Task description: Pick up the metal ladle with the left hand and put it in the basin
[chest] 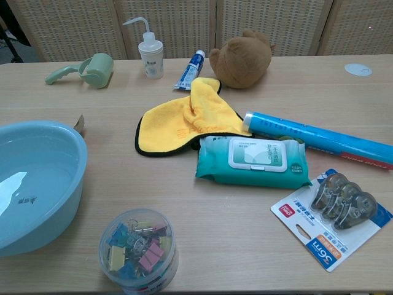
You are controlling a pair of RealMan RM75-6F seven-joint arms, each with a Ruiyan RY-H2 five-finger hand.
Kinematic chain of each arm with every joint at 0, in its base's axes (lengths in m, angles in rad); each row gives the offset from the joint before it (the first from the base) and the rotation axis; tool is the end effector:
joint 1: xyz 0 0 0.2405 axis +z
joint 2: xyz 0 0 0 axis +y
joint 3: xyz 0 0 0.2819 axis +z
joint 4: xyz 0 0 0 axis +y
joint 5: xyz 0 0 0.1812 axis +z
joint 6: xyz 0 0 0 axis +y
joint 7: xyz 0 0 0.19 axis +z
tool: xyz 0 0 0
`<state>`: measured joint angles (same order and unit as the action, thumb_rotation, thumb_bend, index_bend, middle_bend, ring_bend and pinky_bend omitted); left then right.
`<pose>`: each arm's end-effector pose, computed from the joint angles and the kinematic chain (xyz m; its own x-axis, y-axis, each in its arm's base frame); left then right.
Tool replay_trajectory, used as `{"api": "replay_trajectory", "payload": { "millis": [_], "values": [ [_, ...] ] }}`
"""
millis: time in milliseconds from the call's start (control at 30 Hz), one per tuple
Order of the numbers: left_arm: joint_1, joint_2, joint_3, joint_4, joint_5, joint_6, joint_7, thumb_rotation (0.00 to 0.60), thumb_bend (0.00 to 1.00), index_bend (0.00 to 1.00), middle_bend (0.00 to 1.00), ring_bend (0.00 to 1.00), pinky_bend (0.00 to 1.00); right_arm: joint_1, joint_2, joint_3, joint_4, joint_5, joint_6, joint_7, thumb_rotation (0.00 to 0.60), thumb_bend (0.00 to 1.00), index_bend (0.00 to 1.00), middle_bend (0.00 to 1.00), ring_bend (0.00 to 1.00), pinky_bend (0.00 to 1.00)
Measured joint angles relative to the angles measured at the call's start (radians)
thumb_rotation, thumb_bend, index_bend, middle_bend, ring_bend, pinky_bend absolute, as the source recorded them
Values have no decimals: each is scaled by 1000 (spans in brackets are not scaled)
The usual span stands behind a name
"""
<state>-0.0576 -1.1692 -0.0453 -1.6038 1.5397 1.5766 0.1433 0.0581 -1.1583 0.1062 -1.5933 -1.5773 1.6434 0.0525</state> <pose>-0.3145 0.2163 0.1929 0.4860 -0.0744 0.8708 0.8726 -0.0137 -0.4882 -0.2998 -0.2240 0.2175 0.3135 0.1957 0.9292 -0.9402 -0.0729 0.3326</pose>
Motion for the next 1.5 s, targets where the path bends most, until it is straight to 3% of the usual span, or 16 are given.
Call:
{"api": "replay_trajectory", "payload": {
  "millis": [467, 500, 567, 633, 667, 733, 800, 1067, 1267, 1500],
  "values": [
    [-59, 30, -10, 11, -7, -99, -38, 600, 0, 0, 0, 0, 0, 0, -9, -10, 1, 0, -18, -15, 600, 0, 113, 0, 0, 0],
    [-71, 37, -15, 13, -8, -115, -48, 600, 0, 0, 43, 30, 13, 1, -9, -11, 0, 1, -22, -16, 600, 0, 113, 0, 0, 0],
    [-103, 55, -29, 18, -13, -157, -72, 600, 0, 0, 290, 227, 168, 4, -12, -10, 0, 5, -29, -16, 600, 0, 113, 0, 0, 0],
    [-134, 70, -43, 24, -14, -190, -97, 600, 0, 0, 618, 518, 464, 6, -15, -8, 1, 10, -34, -15, 600, 0, 113, 0, 0, 0],
    [-153, 77, -53, 30, -14, -204, -117, 600, 0, 0, 703, 599, 565, 7, -16, -8, 2, 12, -36, -16, 600, 0, 113, 0, 0, 0],
    [-179, 82, -68, 45, -13, -221, -148, 600, 0, 0, 805, 694, 673, 8, -19, -8, 5, 14, -41, -18, 600, 0, 113, 0, 0, 0],
    [-205, 80, -81, 74, -12, -240, -176, 600, 0, 0, 855, 738, 719, 9, -23, -9, 9, 16, -46, -21, 600, 0, 113, 0, 0, 0],
    [-308, 39, -108, 210, -39, -383, -253, 600, 0, 3, 889, 762, 729, 13, -30, -13, 18, 23, -62, -27, 600, 0, 113, 0, 0, 0],
    [-396, -23, -122, 349, -102, -555, -313, 600, 29, 200, 896, 763, 729, 16, -35, -5, 29, 51, -78, -30, 600, 0, 113, 0, 0, 0],
    [-501, -124, -134, 506, -178, -747, -367, 600, 157, 279, 897, 763, 729, 25, -48, 9, 56, 89, -105, -41, 600, 0, 113, 0, 0, 0]
  ]
}}
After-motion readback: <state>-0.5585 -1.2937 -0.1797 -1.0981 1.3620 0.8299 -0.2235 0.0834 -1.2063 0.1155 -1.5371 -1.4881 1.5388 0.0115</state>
